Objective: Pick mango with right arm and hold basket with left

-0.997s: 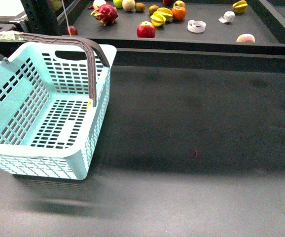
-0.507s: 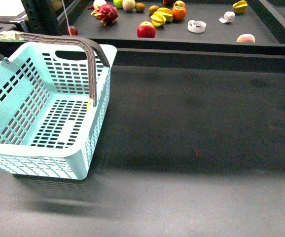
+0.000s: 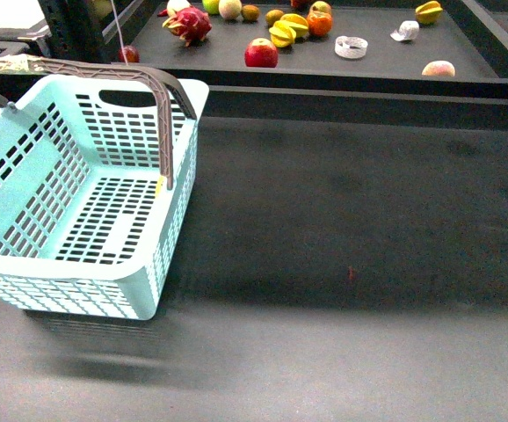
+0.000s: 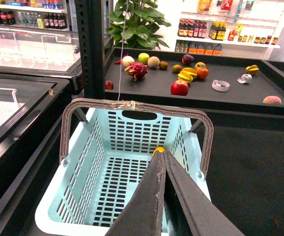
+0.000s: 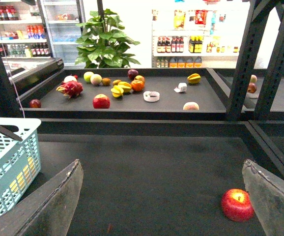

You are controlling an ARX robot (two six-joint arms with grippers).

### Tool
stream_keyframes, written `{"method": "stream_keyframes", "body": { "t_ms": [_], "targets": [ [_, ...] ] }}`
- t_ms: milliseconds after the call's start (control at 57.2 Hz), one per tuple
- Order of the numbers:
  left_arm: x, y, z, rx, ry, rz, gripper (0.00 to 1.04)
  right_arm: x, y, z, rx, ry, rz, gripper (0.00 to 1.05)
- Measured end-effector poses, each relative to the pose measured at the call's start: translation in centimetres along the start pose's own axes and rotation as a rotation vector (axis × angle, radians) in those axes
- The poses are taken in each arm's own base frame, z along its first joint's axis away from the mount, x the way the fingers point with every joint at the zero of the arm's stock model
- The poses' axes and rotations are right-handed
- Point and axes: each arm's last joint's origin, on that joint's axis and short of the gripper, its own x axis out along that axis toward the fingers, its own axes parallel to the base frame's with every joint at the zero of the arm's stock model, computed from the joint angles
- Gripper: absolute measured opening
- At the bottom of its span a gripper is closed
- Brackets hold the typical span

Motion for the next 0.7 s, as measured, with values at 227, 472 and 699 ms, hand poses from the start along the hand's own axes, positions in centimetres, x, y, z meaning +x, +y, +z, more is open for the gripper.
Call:
{"method": "stream_keyframes", "body": {
  "t_ms": [227,472,699],
  "targets": [
    [-1.0,0.0,0.3,0.002,-0.01,0.0,0.04,0.0,0.0,0.0,0.0,0.0,0.0,0.97],
    [-1.9,0.0,0.4,0.002,-0.013,0.0,0.04,0.0,0.0,0.0,0.0,0.0,0.0,0.97],
    [-2.4,0.0,0.4,0.002,-0.013,0.0,0.04,0.0,0.0,0.0,0.0,0.0,0.0,0.97]
  ]
}}
